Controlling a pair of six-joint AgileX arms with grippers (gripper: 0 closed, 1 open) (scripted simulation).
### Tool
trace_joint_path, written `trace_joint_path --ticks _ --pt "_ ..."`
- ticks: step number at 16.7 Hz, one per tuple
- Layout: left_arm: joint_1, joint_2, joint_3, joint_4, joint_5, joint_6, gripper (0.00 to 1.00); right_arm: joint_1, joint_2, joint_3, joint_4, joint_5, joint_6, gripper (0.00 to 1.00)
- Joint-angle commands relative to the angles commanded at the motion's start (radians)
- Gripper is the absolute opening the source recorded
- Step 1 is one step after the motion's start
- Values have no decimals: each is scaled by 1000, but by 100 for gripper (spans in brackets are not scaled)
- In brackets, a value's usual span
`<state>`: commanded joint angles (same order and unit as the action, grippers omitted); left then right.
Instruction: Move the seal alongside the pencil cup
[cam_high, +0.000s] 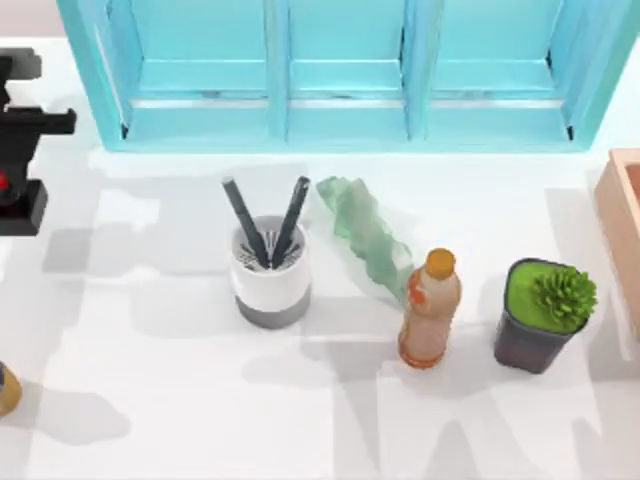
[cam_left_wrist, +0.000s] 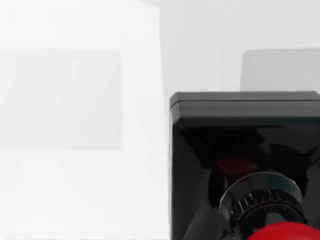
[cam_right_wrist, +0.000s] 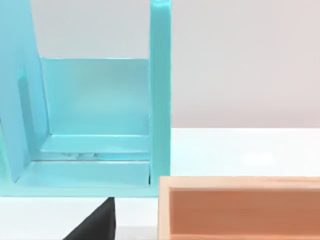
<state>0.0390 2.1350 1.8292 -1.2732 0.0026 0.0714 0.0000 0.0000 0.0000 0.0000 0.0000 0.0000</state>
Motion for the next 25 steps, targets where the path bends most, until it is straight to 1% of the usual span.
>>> trace_joint_path --ticks 3,5,7,10,12,14,19,21,25 --pt "-108 -16 156 -185 0 -108 0 0 0 0 0 0 0 100" --pt "-166 -30 230 -261 0 -166 0 0 0 0 0 0 0 100" --pt "-196 -39 263 -294 0 -196 0 0 0 0 0 0 0 100" --pt "-197 -40 265 -296 0 -198 0 0 0 0 0 0 0 100" --pt "-196 -40 259 -292 1 -199 0 0 0 0 0 0 0 100" --pt "-232 -72 221 -280 1 -235 0 0 0 0 0 0 0 100" --pt "-400 -218 13 -230 2 -407 0 0 0 0 0 0 0 100" --pt "-444 -257 -32 -216 2 -451 0 0 0 0 0 0 0 100" --pt "-445 -259 -36 -217 2 -455 0 0 0 0 0 0 0 100"
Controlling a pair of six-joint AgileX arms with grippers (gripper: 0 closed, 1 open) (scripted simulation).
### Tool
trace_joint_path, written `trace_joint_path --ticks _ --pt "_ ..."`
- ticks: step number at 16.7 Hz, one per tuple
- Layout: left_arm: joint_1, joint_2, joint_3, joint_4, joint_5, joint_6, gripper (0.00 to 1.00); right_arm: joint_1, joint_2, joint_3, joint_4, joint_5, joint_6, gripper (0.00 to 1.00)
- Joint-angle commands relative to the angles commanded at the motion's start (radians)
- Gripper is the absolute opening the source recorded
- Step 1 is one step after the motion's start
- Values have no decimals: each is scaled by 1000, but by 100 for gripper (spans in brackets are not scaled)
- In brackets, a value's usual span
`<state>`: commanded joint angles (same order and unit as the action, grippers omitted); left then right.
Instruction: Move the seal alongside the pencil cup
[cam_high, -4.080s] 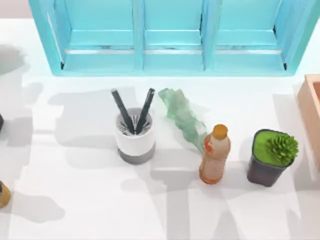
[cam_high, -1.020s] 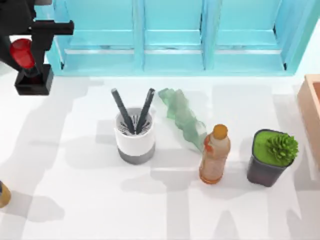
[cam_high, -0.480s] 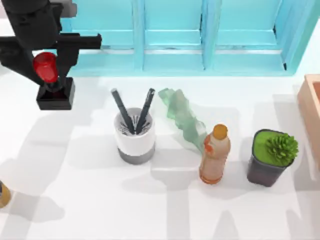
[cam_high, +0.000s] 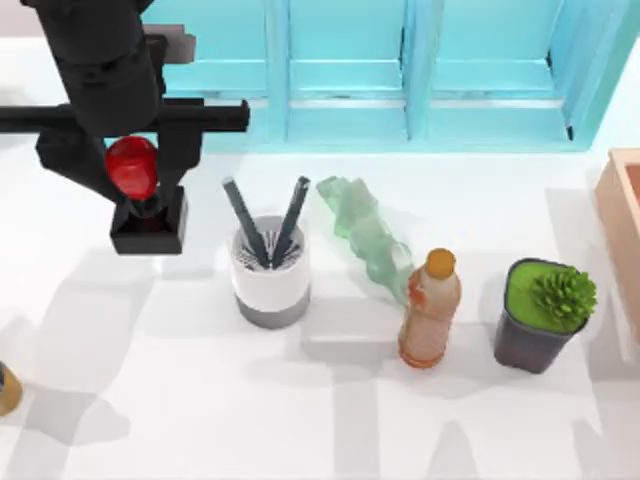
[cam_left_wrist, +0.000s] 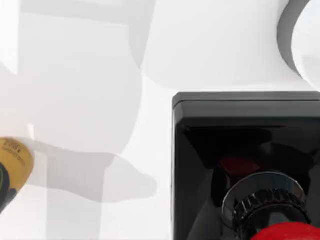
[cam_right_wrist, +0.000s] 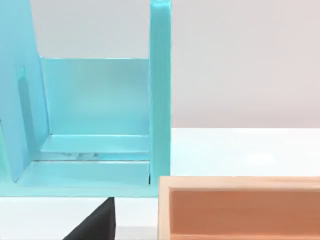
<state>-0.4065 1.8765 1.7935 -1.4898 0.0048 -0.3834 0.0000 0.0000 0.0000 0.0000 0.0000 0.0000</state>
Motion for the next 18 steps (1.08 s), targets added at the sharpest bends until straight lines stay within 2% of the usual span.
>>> trace_joint_path --ticks 8,18 --pt "-4 -13 -73 65 0 -2 0 0 0 0 0 0 0 100" --pt "-4 -13 -73 65 0 -2 75 0 0 0 0 0 0 100"
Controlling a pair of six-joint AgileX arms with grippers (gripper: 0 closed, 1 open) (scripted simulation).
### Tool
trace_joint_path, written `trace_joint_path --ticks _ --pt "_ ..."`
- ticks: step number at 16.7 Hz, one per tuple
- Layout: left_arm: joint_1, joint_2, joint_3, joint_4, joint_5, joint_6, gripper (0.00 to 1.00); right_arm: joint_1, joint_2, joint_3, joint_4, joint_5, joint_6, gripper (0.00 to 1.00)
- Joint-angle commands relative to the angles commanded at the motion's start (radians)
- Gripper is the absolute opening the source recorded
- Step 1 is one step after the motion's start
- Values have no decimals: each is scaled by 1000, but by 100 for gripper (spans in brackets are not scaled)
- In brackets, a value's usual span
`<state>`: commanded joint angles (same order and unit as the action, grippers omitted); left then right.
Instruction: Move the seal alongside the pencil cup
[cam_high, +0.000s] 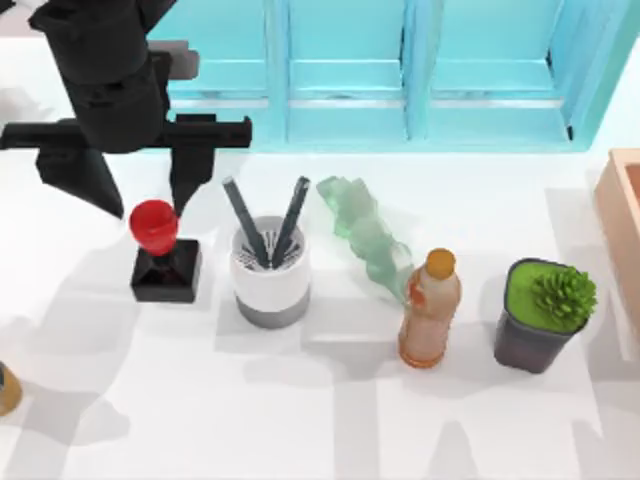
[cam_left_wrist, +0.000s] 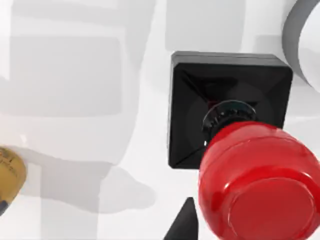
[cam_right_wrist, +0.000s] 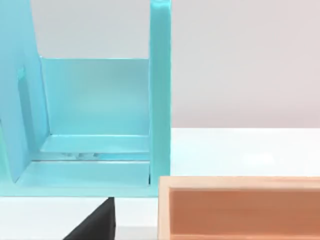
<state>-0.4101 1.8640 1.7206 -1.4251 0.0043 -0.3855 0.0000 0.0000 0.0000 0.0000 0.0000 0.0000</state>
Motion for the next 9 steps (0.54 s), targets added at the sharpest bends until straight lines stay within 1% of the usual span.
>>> trace_joint_path --ticks 3,4,9 --pt "0 0 0 0 0 0 98 0 0 0 0 0 0 100" --pt "0 0 0 0 0 0 100 0 0 0 0 0 0 100" --pt "0 0 0 0 0 0 100 0 0 0 0 0 0 100"
